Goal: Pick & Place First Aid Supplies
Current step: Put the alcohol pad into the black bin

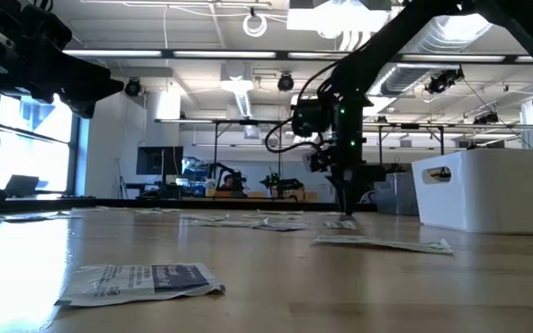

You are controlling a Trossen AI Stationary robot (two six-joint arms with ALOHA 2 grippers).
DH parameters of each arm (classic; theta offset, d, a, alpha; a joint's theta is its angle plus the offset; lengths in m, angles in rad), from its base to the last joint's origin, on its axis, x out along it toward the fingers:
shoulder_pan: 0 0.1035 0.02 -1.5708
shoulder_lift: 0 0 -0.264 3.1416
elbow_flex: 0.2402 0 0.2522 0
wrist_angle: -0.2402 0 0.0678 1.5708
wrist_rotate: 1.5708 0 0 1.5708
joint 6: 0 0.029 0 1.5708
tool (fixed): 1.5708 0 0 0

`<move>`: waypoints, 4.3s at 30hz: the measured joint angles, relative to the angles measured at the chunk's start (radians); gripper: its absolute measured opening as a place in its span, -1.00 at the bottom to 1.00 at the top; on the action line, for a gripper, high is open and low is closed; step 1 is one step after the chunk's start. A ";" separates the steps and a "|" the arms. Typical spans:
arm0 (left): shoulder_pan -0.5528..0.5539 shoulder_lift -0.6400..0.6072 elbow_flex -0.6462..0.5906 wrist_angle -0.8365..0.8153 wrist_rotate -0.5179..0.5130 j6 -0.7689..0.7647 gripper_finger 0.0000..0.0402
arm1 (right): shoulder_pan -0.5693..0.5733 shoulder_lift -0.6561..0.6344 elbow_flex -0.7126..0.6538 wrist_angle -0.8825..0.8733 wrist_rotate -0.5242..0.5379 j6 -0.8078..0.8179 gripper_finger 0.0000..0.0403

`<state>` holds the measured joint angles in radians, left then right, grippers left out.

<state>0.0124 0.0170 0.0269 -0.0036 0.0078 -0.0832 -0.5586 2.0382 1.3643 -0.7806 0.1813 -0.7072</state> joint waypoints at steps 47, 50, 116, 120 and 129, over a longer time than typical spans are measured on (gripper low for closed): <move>0.000 0.000 0.000 0.000 0.000 0.000 -0.22 | -0.070 0.029 0.002 0.027 -0.212 0.055 -0.79; 0.000 0.000 0.000 0.000 0.000 0.000 -0.22 | -0.068 0.019 0.002 0.027 -0.210 0.057 -0.84; 0.000 0.000 0.000 0.000 0.000 0.000 -0.22 | -0.358 -0.350 -0.272 -0.104 0.023 0.807 -0.81; 0.000 0.000 0.000 0.000 0.000 0.000 -0.22 | -0.358 -0.350 -0.272 -0.087 0.021 0.816 -0.64; 0.000 0.000 0.000 0.000 0.000 0.000 -0.22 | -0.285 -0.453 -0.272 -0.112 0.035 0.838 -0.52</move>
<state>0.0124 0.0170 0.0269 -0.0036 0.0078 -0.0833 -0.8433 1.5853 1.0924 -0.8927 0.2162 0.1311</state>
